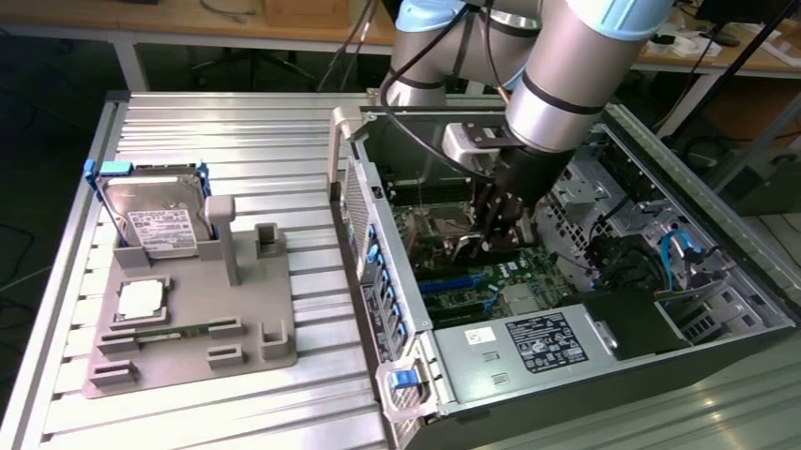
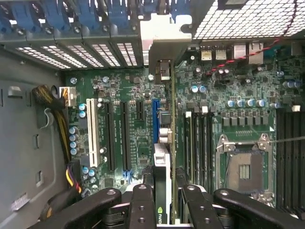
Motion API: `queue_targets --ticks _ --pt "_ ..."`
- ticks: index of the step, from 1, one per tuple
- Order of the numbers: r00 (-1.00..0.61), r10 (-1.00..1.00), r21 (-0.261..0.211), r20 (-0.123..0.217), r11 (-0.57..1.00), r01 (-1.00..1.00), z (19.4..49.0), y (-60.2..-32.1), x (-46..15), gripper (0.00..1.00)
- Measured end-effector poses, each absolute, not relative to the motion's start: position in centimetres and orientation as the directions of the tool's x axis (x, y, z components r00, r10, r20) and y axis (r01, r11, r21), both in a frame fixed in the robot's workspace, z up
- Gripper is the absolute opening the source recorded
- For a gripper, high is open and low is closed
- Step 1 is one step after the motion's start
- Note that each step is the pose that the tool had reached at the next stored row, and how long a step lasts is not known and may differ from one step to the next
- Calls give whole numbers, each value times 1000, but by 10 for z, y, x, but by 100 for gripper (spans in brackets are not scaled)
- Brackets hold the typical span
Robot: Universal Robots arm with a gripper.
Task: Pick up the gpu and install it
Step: 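Insert the gpu into the slot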
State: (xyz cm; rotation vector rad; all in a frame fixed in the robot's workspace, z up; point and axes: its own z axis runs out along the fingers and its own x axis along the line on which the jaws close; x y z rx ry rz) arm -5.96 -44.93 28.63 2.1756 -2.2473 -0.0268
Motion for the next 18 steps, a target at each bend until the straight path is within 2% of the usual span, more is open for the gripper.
queue_targets --ticks 18 --pt "-23 -1000 22 -2 23 -999 272 -455 -69 27"
